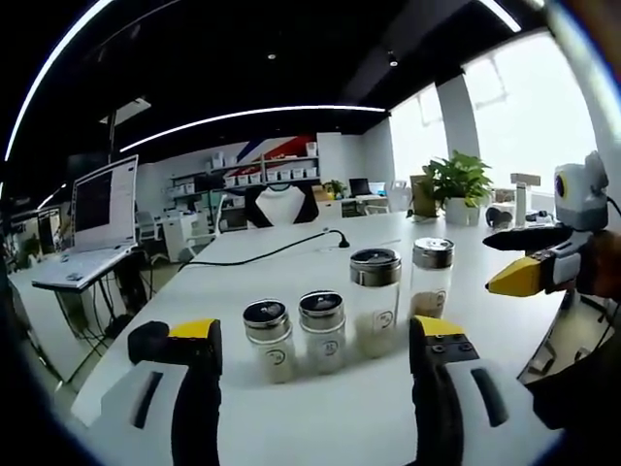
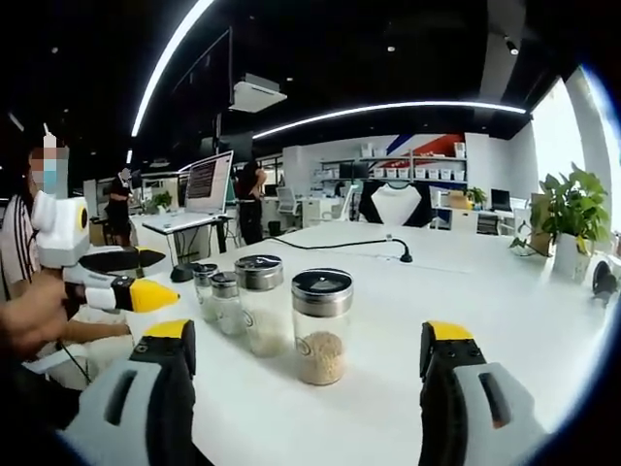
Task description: Rotate the seasoning bottle until the label or dispensing opening points toward the visible target arrow and the bottle remains upright within the marked orientation range
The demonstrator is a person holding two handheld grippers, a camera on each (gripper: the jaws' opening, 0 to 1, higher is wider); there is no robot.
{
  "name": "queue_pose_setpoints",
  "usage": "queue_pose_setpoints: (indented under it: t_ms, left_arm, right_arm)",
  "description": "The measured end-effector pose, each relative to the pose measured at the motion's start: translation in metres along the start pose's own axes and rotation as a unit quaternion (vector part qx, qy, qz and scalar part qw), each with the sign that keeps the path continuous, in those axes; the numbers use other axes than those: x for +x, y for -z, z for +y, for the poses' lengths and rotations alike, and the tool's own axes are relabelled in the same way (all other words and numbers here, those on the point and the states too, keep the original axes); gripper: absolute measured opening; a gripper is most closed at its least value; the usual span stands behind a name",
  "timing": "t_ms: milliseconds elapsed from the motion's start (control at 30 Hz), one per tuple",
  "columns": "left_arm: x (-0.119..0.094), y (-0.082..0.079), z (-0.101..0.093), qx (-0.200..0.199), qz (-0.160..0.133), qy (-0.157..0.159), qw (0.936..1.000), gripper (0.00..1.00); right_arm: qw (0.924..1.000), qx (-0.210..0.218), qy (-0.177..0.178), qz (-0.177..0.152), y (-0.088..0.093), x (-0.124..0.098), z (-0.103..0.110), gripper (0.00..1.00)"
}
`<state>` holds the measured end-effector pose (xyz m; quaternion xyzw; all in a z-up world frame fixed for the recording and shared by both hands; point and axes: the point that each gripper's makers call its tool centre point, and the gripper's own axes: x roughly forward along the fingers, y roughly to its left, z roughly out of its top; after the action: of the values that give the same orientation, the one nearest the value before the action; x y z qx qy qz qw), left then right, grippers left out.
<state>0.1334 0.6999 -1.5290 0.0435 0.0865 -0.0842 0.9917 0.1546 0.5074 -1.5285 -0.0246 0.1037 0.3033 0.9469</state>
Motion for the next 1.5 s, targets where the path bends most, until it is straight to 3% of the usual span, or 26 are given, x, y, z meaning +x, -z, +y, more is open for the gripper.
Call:
queue_pose_setpoints:
  t_ms: [1500]
  left_arm:
    - [-0.0005,0.0036,-0.0001,0.002,0.008,-0.003,1.0,0.85]
  right_arm:
    - [1.0,0.001,-0.005,0.004,-0.0016,0.0017,-0.001,0.97]
